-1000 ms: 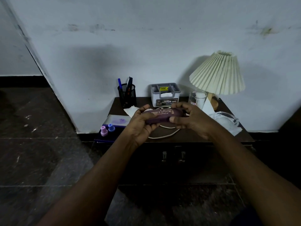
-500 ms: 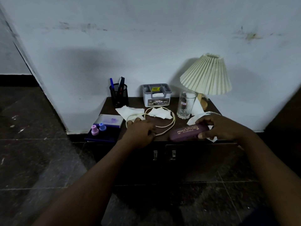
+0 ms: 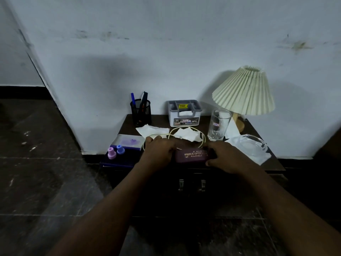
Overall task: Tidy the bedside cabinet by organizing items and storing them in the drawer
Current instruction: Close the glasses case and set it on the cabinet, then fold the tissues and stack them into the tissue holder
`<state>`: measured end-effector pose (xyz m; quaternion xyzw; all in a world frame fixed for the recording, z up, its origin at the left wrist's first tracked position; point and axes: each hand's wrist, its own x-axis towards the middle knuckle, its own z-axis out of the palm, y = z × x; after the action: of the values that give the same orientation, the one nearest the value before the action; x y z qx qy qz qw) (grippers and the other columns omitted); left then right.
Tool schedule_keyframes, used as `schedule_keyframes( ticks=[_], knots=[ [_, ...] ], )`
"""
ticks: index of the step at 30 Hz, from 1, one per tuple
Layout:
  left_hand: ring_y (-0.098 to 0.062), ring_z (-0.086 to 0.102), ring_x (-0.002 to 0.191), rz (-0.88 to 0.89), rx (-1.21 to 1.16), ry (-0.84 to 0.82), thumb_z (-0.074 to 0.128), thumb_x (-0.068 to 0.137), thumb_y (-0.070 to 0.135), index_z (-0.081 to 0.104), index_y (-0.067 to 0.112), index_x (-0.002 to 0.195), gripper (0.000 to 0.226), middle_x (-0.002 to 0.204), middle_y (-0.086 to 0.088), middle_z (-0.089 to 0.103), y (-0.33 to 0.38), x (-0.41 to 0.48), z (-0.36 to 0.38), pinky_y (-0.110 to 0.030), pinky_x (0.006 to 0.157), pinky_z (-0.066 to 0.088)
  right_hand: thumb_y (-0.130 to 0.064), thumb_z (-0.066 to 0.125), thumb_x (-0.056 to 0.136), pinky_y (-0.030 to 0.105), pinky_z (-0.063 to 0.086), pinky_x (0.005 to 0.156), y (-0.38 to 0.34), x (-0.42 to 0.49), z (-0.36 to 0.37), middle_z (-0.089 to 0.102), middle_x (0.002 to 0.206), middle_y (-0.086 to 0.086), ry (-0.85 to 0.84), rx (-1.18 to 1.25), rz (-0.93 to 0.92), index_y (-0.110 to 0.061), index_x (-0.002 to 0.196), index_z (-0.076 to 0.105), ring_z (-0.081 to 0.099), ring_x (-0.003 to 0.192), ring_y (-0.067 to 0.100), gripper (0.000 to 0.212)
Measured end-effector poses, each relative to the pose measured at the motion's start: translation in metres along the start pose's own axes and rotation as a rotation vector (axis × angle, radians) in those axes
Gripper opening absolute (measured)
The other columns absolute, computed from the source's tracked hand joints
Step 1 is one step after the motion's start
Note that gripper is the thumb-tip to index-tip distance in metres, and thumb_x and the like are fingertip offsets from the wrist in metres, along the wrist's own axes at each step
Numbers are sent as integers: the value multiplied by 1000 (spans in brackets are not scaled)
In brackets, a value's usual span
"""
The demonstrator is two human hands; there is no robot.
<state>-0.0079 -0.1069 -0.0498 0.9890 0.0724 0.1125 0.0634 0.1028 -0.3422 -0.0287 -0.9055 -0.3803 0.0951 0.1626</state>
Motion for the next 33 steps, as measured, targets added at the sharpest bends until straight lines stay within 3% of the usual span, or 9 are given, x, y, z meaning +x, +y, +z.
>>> schedule_keyframes(
  ticks=[4, 7, 10, 13, 17, 20, 24, 29, 33],
  knots=[
    [-18, 61, 106, -171, -245, 172, 59, 97, 35, 74, 29, 102, 17, 104, 8, 76, -22, 3, -13, -43, 96, 31, -32, 82, 79, 41, 53, 98, 3, 7, -2, 66, 132, 0, 30, -61, 30, -31, 138, 56, 63, 116, 19, 64],
    [-23, 62, 109, -374, -165, 274, 62, 95, 27, 75, 29, 107, 19, 107, 4, 76, -50, 5, -18, -46, 99, 35, -34, 83, 77, 40, 53, 95, 7, 8, -7, 64, 130, -1, -6, -88, 57, -32, 130, 57, 62, 113, 18, 59],
    [-27, 54, 118, -485, -67, 229, 58, 96, 20, 74, 30, 117, 28, 115, 1, 74, -67, 14, -18, -46, 100, 31, -43, 80, 77, 43, 52, 97, 7, 8, -14, 55, 132, 2, -46, -129, 74, -32, 133, 53, 58, 116, 22, 63],
    [-28, 51, 122, -423, 51, 137, 56, 94, 14, 70, 34, 124, 39, 123, 1, 69, -75, 38, -18, -47, 102, 32, -51, 69, 86, 43, 48, 103, -5, 12, -14, 52, 142, 5, 45, -148, 55, -33, 149, 44, 54, 128, 28, 70],
    [-31, 36, 139, -264, 170, -116, 54, 96, 13, 52, 42, 146, 58, 148, 0, 54, -85, 78, -19, -58, 115, 25, -49, 63, 92, 41, 47, 104, -28, 27, -5, 57, 142, 4, 179, -141, -18, -30, 146, 51, 54, 128, 28, 58],
    [-31, 28, 146, -189, 252, -329, 53, 101, 20, 45, 41, 151, 55, 156, 2, 45, -95, 96, -14, -62, 118, 15, -49, 60, 95, 42, 45, 104, -37, 38, 4, 56, 140, 1, 136, -177, -51, -32, 145, 50, 50, 128, 28, 54],
    [-30, 32, 144, -89, 358, -381, 56, 101, 34, 54, 35, 143, 42, 151, 2, 50, -97, 107, -13, -60, 114, 22, -53, 57, 95, 45, 44, 104, -33, 44, 9, 56, 141, -2, 41, -270, -73, -38, 145, 47, 47, 129, 30, 54],
    [-28, 53, 123, -120, 530, -124, 62, 93, 31, 68, 25, 117, 25, 121, -1, 68, -96, 105, -34, -52, 106, 32, -61, 48, 99, 44, 45, 101, -26, 43, 7, 57, 139, 0, -1, -260, 3, -38, 140, 55, 46, 130, 35, 48],
    [-29, 61, 108, -318, 369, 143, 58, 88, 20, 70, 19, 106, 22, 109, -4, 71, -99, 96, -67, -46, 99, 36, -60, 48, 99, 45, 45, 101, -27, 39, 6, 59, 136, 0, 0, -256, 33, -35, 134, 58, 45, 130, 34, 45]
  ],
)
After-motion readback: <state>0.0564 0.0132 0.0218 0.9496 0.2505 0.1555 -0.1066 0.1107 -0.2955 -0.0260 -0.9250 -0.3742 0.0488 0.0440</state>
